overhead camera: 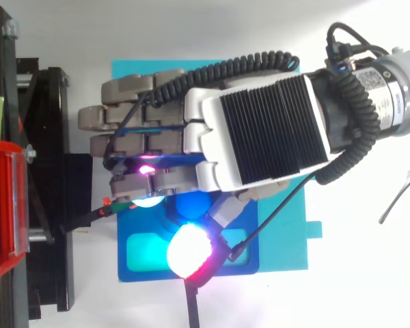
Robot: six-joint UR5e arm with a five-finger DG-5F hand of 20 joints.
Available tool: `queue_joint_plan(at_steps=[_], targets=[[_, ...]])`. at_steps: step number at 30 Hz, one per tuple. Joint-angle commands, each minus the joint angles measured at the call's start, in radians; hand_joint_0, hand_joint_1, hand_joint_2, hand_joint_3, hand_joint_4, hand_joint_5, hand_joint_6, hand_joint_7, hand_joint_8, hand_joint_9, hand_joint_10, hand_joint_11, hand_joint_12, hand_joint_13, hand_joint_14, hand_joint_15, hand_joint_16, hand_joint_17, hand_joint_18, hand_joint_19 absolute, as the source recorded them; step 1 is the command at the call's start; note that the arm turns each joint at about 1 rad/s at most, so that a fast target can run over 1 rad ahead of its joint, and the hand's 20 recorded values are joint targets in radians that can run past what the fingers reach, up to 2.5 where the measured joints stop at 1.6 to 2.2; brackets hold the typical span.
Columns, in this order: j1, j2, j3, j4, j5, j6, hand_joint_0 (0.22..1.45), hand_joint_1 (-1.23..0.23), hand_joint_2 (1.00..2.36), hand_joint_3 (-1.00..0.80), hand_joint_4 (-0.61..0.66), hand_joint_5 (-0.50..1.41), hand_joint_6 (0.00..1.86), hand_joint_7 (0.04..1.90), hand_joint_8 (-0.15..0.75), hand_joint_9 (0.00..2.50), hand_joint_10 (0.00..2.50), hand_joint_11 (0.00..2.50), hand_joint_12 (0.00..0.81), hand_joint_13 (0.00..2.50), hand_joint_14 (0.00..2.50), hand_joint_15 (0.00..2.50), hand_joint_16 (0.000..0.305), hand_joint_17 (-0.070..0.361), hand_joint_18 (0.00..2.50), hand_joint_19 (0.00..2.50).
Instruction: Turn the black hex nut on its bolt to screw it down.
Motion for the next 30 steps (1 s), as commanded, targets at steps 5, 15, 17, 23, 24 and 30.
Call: queue_joint_plan(at_steps=[5, 15, 17, 23, 24, 30], targets=[[-0.029, 0.0, 0.001, -0.001, -0.045, 0.001, 0.49, -0.2, 1.0, -0.5, 0.13, 0.0, 0.5, 1.61, 0.248, 0.7, 0.0, 0.1, 0.317, 0.51, 0.0, 0.06, 0.049, 0.11, 0.41, 0.33], [-0.073, 0.0, 0.025, -0.006, -0.103, 0.001, 0.49, -0.19, 1.0, -0.5, 0.13, 0.0, 0.5, 1.6, 0.251, 0.71, 0.0, 0.1, 0.316, 0.51, 0.0, 0.06, 0.049, 0.11, 0.41, 0.33], [-0.076, 0.0, 0.042, -0.013, -0.104, 0.001, 0.49, -0.19, 1.0, -0.5, 0.14, 0.0, 0.5, 1.58, 0.252, 0.71, 0.0, 0.11, 0.317, 0.52, 0.0, 0.06, 0.049, 0.11, 0.41, 0.33], [-0.07, 0.0, 0.067, -0.029, -0.101, 0.003, 0.49, -0.19, 1.0, -0.5, 0.15, -0.02, 0.5, 1.47, 0.25, 0.7, 0.0, 0.1, 0.317, 0.52, 0.0, 0.06, 0.049, 0.11, 0.42, 0.33], [-0.068, 0.0, 0.067, -0.024, -0.1, 0.001, 0.49, -0.19, 1.0, -0.5, 0.16, -0.02, 0.5, 1.44, 0.25, 0.7, 0.0, 0.1, 0.317, 0.52, 0.0, 0.06, 0.049, 0.11, 0.42, 0.33], [-0.042, 0.0, 0.067, 0.002, -0.095, 0.003, 0.49, -0.19, 1.0, -0.5, 0.19, -0.05, 0.5, 1.27, 0.245, 0.7, 0.0, 0.09, 0.318, 0.51, 0.0, 0.06, 0.049, 0.111, 0.42, 0.33]])
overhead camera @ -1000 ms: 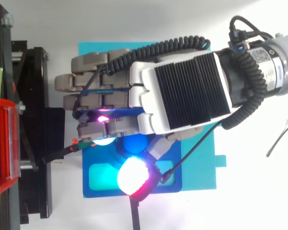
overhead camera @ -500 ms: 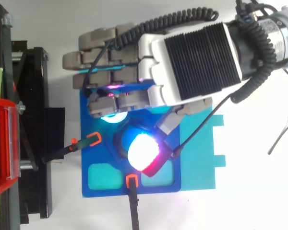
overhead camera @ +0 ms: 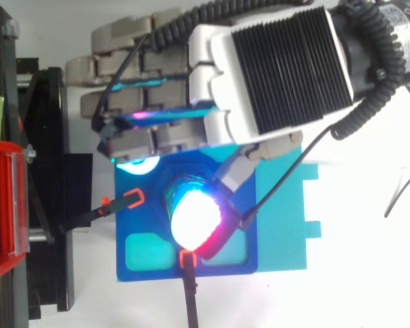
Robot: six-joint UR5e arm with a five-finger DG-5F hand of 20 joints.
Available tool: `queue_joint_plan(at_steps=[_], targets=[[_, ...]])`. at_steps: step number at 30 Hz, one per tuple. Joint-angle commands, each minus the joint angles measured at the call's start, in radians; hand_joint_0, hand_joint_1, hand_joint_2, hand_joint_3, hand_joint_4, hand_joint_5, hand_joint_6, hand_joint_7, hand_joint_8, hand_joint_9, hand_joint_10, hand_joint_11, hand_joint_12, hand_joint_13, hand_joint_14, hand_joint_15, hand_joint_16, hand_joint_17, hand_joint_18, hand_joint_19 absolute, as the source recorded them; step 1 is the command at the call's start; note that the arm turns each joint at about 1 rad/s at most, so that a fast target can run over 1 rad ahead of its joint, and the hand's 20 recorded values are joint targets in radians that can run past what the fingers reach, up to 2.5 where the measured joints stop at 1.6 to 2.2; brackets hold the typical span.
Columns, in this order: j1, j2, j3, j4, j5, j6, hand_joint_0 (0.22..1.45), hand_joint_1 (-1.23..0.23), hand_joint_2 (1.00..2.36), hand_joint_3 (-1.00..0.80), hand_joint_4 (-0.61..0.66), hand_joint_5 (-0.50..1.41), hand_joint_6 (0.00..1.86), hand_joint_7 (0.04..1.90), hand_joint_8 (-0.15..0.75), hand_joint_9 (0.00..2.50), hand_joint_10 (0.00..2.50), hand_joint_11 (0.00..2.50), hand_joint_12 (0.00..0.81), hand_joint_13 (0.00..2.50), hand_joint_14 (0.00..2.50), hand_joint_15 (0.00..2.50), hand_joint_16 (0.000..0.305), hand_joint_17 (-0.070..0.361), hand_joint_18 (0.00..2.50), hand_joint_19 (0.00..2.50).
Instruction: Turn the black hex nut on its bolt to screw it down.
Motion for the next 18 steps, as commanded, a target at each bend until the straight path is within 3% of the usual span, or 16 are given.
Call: queue_joint_plan(at_steps=[1, 5, 11, 17, 18], targets=[[0.017, 0.0, 0.001, 0.009, 0.002, 0.0, 0.49, -0.19, 1.0, -0.5, 0.19, -0.05, 0.5, 1.27, 0.245, 0.7, 0.0, 0.09, 0.318, 0.51, 0.0, 0.06, 0.049, 0.111, 0.42, 0.33], [0.044, -0.001, 0.001, 0.005, 0.019, 0.005, 0.49, -0.19, 1.0, -0.5, 0.22, -0.06, 0.5, 1.15, 0.239, 0.69, 0.0, 0.08, 0.318, 0.51, 0.0, 0.05, 0.049, 0.111, 0.42, 0.33], [0.069, -0.001, 0.001, 0.002, 0.046, 0.011, 0.49, -0.19, 1.0, -0.5, 0.25, -0.07, 0.5, 1.06, 0.239, 0.69, 0.0, 0.07, 0.318, 0.51, 0.0, 0.05, 0.05, 0.112, 0.42, 0.33], [0.08, -0.006, -0.004, 0.003, 0.062, 0.011, 0.49, -0.19, 1.0, -0.5, 0.27, -0.08, 0.5, 1.03, 0.236, 0.69, 0.0, 0.07, 0.318, 0.51, 0.0, 0.05, 0.05, 0.111, 0.42, 0.33], [0.08, -0.026, -0.004, 0.003, 0.062, 0.011, 0.49, -0.19, 1.0, -0.5, 0.26, -0.08, 0.5, 1.03, 0.239, 0.69, 0.0, 0.07, 0.318, 0.51, 0.0, 0.05, 0.05, 0.111, 0.42, 0.33]])
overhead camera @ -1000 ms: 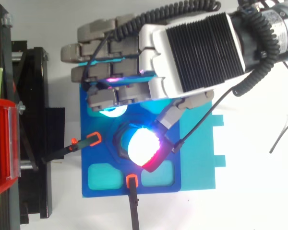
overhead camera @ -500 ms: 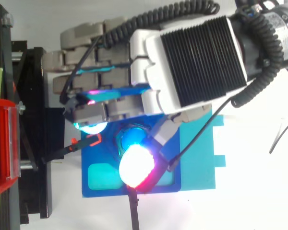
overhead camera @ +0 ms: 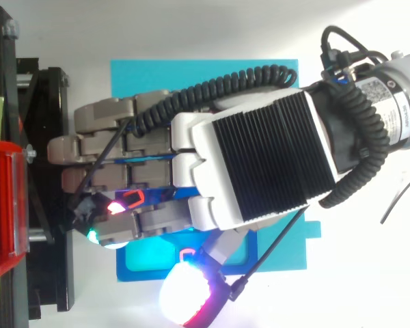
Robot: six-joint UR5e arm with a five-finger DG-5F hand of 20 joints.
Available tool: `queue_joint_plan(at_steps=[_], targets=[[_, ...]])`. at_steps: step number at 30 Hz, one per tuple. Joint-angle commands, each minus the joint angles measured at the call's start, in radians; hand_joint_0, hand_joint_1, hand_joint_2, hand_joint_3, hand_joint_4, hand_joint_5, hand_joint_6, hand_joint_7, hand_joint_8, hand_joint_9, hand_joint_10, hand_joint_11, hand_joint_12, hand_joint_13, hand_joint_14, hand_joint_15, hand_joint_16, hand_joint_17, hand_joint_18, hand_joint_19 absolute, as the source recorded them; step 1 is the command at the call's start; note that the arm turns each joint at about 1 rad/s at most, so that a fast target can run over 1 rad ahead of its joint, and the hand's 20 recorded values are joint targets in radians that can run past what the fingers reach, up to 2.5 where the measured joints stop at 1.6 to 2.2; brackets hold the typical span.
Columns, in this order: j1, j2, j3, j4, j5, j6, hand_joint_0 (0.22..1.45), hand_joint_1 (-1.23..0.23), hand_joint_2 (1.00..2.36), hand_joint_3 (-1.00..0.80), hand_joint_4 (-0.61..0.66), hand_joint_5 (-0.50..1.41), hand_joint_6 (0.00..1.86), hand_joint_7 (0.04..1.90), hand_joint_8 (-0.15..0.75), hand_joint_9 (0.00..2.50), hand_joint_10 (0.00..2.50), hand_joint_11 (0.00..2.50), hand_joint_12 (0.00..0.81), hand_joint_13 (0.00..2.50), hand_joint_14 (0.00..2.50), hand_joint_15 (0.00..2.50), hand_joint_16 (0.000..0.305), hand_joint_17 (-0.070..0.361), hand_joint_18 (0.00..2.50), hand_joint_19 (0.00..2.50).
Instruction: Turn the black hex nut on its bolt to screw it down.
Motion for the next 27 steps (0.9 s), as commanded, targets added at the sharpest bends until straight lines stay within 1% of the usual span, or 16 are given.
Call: queue_joint_plan(at_steps=[1, 2, 3, 4, 5, 7, 8, 11, 13, 21, 22, 24, 27], targets=[[0.004, -0.02, -0.002, 0.005, 0.005, 0.0, 0.49, -0.19, 1.0, -0.5, 0.26, -0.08, 0.5, 1.02, 0.237, 0.69, 0.0, 0.07, 0.319, 0.51, 0.0, 0.05, 0.05, 0.111, 0.42, 0.33], [0.004, -0.023, -0.002, 0.008, 0.005, 0.0, 0.49, -0.19, 1.0, -0.5, 0.26, -0.08, 0.5, 1.02, 0.239, 0.69, 0.0, 0.07, 0.318, 0.51, 0.0, 0.05, 0.05, 0.112, 0.42, 0.33], [0.004, -0.035, -0.002, 0.015, 0.005, 0.003, 0.49, -0.19, 1.0, -0.5, 0.26, -0.08, 0.5, 1.02, 0.236, 0.69, 0.0, 0.07, 0.319, 0.51, 0.0, 0.05, 0.05, 0.112, 0.42, 0.33], [0.004, -0.035, -0.002, 0.031, 0.005, 0.008, 0.49, -0.19, 1.0, -0.5, 0.26, -0.08, 0.5, 1.03, 0.239, 0.69, 0.0, 0.07, 0.318, 0.51, 0.0, 0.05, 0.05, 0.111, 0.42, 0.33], [0.004, -0.035, -0.002, 0.031, 0.005, 0.008, 0.49, -0.19, 1.0, -0.5, 0.25, -0.08, 0.5, 1.03, 0.238, 0.69, 0.0, 0.08, 0.318, 0.51, 0.0, 0.05, 0.05, 0.111, 0.42, 0.33], [0.004, -0.035, -0.002, 0.048, 0.005, 0.017, 0.49, -0.19, 1.0, -0.5, 0.21, -0.06, 0.5, 1.16, 0.238, 0.68, 0.0, 0.07, 0.318, 0.51, 0.0, 0.05, 0.049, 0.111, 0.42, 0.33], [0.004, -0.035, -0.001, 0.046, 0.005, 0.02, 0.49, -0.19, 1.0, -0.5, 0.2, -0.06, 0.5, 1.2, 0.239, 0.68, 0.0, 0.08, 0.318, 0.51, 0.0, 0.05, 0.049, 0.111, 0.42, 0.33], [0.005, -0.035, 0.004, 0.034, 0.005, 0.023, 0.5, -0.19, 1.0, -0.5, 0.15, -0.02, 0.51, 1.45, 0.245, 0.7, 0.0, 0.1, 0.318, 0.51, 0.0, 0.05, 0.049, 0.11, 0.42, 0.32], [0.004, -0.035, 0.004, 0.032, 0.005, 0.023, 0.5, -0.19, 1.0, -0.5, 0.14, 0.0, 0.5, 1.52, 0.247, 0.71, 0.0, 0.11, 0.316, 0.52, 0.0, 0.05, 0.049, 0.109, 0.43, 0.32], [0.01, -0.035, 0.004, 0.032, 0.006, 0.02, 0.5, -0.19, 1.0, -0.5, 0.14, 0.0, 0.51, 1.54, 0.252, 0.73, 0.0, 0.11, 0.315, 0.52, 0.0, 0.05, 0.049, 0.109, 0.44, 0.34], [0.011, -0.035, 0.004, 0.031, 0.008, 0.02, 0.5, -0.19, 1.0, -0.5, 0.13, 0.0, 0.5, 1.54, 0.252, 0.73, 0.0, 0.11, 0.315, 0.52, 0.0, 0.05, 0.048, 0.109, 0.44, 0.33], [0.016, -0.035, 0.004, 0.028, 0.021, 0.02, 0.5, -0.19, 1.0, -0.5, 0.13, 0.0, 0.51, 1.55, 0.25, 0.73, 0.0, 0.11, 0.316, 0.53, 0.0, 0.06, 0.048, 0.109, 0.44, 0.34], [0.016, -0.035, 0.004, 0.028, 0.023, 0.02, 0.5, -0.19, 1.0, -0.5, 0.14, 0.0, 0.51, 1.54, 0.249, 0.73, 0.0, 0.11, 0.316, 0.53, 0.0, 0.05, 0.048, 0.109, 0.45, 0.34]])
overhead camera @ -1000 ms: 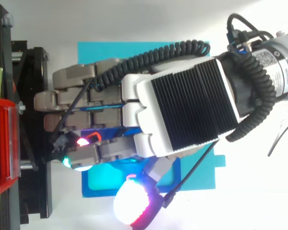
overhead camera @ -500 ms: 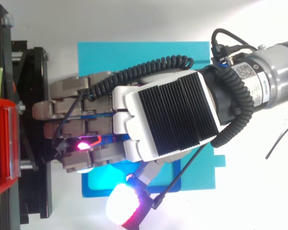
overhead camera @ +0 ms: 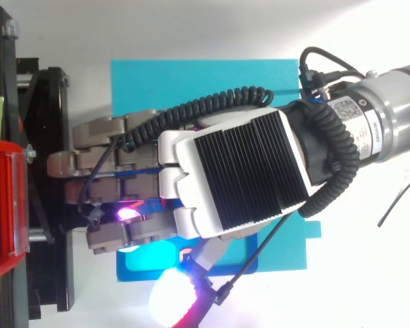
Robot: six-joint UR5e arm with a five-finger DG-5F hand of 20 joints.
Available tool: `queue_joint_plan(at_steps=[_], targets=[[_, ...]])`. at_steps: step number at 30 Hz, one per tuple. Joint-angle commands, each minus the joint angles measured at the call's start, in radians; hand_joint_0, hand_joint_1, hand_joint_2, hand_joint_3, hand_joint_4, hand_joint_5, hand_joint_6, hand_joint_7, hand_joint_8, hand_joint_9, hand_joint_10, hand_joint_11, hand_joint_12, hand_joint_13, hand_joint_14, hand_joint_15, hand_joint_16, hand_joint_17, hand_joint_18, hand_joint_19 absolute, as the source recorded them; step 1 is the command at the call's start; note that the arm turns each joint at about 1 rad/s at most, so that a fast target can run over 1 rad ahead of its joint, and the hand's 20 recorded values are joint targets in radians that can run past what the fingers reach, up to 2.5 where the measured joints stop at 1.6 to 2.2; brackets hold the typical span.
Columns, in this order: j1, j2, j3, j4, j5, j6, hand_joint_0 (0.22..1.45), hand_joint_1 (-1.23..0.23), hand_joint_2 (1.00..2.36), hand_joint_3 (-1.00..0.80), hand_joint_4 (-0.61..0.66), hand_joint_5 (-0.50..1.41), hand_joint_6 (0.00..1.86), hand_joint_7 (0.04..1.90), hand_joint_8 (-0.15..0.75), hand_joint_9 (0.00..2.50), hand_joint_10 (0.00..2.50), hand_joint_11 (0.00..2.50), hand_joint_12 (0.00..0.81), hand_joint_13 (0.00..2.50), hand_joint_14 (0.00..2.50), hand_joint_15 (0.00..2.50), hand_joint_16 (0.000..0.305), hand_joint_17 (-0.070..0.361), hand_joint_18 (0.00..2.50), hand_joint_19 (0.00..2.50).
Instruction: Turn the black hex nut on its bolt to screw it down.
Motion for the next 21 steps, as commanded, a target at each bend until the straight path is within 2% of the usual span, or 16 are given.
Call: queue_joint_plan(at_steps=[1, 12, 20, 21], targets=[[0.003, 0.0, 0.0, -0.002, 0.002, 0.0, 0.5, -0.19, 1.0, -0.5, 0.14, 0.0, 0.51, 1.53, 0.249, 0.73, 0.01, 0.11, 0.316, 0.53, 0.0, 0.05, 0.048, 0.109, 0.45, 0.34], [-0.001, 0.0, 0.0, -0.035, -0.006, 0.0, 0.5, -0.19, 1.0, -0.5, 0.13, 0.0, 0.51, 1.55, 0.248, 0.73, 0.0, 0.11, 0.315, 0.53, 0.0, 0.05, 0.048, 0.108, 0.45, 0.34], [-0.023, 0.0, 0.0, -0.045, -0.041, -0.003, 0.5, -0.19, 1.0, -0.5, 0.13, 0.0, 0.51, 1.58, 0.251, 0.73, 0.0, 0.11, 0.313, 0.53, 0.0, 0.05, 0.048, 0.108, 0.46, 0.34], [-0.03, 0.0, 0.0, -0.045, -0.052, -0.008, 0.5, -0.19, 1.0, -0.5, 0.12, 0.01, 0.51, 1.58, 0.252, 0.74, 0.01, 0.11, 0.314, 0.53, 0.0, 0.05, 0.048, 0.108, 0.46, 0.34]])
